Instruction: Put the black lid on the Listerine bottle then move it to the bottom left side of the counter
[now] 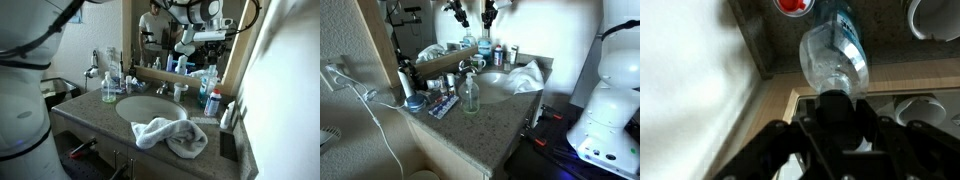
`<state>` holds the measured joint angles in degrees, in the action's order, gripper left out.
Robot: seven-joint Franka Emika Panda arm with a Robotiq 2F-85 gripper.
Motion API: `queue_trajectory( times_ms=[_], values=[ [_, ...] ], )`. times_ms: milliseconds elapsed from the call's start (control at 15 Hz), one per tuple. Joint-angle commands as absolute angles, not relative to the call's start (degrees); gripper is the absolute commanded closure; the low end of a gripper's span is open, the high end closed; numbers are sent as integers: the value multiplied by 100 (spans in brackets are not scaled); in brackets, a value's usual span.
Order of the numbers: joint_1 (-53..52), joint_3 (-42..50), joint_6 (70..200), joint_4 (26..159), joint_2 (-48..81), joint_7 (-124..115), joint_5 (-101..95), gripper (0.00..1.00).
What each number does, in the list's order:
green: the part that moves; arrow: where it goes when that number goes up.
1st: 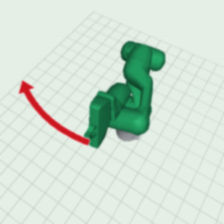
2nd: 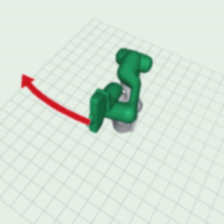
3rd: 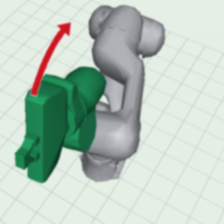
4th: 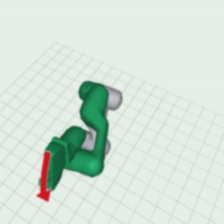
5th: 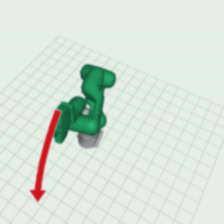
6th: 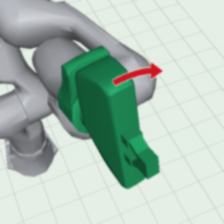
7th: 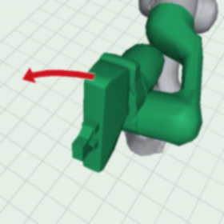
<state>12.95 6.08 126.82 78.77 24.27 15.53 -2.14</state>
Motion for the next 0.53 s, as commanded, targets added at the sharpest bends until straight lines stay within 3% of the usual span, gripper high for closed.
queue_trajectory(
  times_ms=[0, 467],
  values=[
    [1346, 555, 12278, 7255, 2783, 1669, -152, 81],
    [1395, 548, 12071, 6852, 3053, 1642, -147, 81]
  ],
)
